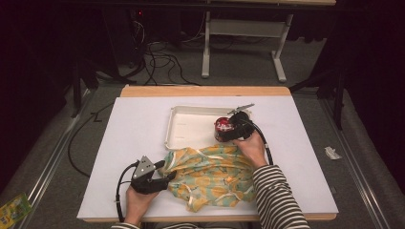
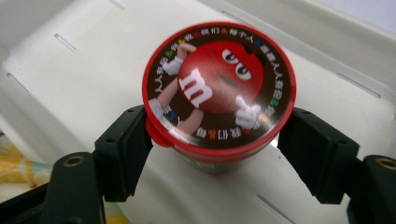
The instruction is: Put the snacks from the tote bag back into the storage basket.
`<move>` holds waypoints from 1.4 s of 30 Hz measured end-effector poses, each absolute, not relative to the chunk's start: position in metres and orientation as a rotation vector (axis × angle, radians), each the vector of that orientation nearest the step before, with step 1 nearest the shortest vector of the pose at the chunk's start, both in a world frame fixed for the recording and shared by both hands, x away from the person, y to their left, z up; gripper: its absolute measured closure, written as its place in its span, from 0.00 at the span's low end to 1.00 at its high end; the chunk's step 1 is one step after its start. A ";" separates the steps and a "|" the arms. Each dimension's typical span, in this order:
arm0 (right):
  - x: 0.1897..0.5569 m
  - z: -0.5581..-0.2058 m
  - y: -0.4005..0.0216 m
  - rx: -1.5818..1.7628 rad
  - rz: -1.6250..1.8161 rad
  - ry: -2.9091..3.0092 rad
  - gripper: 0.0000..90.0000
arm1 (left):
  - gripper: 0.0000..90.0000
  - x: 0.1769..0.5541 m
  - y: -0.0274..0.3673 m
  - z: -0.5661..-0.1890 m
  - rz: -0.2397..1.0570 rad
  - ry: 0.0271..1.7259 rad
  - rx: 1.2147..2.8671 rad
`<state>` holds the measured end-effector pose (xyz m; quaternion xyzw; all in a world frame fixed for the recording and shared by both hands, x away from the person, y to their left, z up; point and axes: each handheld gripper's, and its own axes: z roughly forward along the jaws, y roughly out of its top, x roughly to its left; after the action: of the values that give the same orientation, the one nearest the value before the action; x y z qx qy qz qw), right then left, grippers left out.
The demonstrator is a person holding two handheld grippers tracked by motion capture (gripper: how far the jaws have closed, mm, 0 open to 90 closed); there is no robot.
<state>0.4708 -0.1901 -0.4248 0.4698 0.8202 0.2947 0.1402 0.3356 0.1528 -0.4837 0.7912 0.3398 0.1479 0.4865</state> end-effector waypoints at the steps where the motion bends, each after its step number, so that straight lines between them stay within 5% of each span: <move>1: 0.471 -0.426 -0.191 1.361 0.847 2.373 0.30 | 0.40 0.336 0.153 -0.484 0.360 0.827 1.925; 10: 0.475 -0.431 -0.199 1.378 0.859 2.375 0.41 | 0.40 0.336 0.153 -0.484 0.360 0.828 1.926; 42: 0.446 -0.400 -0.219 1.321 1.040 2.254 0.47 | 0.43 0.333 0.152 -0.480 0.314 0.804 1.905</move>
<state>0.4462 -0.2193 -0.3996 0.4634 0.7907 0.3648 0.1640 0.3334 0.1518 -0.4801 0.7881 0.3325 0.1298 0.5016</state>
